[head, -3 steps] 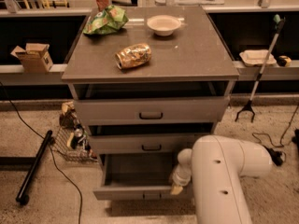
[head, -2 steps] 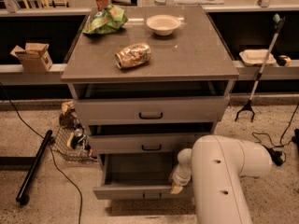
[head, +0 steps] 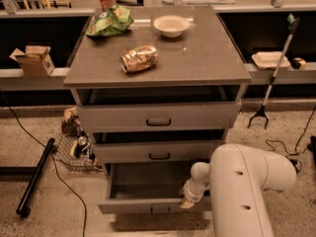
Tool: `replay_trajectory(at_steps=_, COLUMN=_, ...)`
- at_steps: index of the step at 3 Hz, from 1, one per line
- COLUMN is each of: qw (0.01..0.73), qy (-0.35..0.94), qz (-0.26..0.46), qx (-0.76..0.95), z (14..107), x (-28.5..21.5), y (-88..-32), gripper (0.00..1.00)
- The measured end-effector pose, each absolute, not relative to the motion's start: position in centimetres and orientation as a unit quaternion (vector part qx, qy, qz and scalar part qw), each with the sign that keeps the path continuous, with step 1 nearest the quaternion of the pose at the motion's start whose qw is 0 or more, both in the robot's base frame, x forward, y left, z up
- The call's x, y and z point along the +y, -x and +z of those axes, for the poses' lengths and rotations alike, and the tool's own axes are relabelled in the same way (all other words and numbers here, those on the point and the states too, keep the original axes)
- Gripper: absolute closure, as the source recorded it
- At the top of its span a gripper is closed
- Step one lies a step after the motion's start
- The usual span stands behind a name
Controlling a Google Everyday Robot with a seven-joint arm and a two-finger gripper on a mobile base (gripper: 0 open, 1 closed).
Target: Open bottom drawer
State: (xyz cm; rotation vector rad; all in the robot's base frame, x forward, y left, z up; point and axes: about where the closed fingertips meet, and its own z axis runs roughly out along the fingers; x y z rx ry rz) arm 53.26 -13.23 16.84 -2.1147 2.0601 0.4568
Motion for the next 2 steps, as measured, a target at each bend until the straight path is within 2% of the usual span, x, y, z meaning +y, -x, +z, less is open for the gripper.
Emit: replay_trajectory(at_steps=2, qw=0.100, qy=0.683, qz=0.160, qx=0.706, z=17.4, x=-13.0, y=-52.0, gripper=1.00)
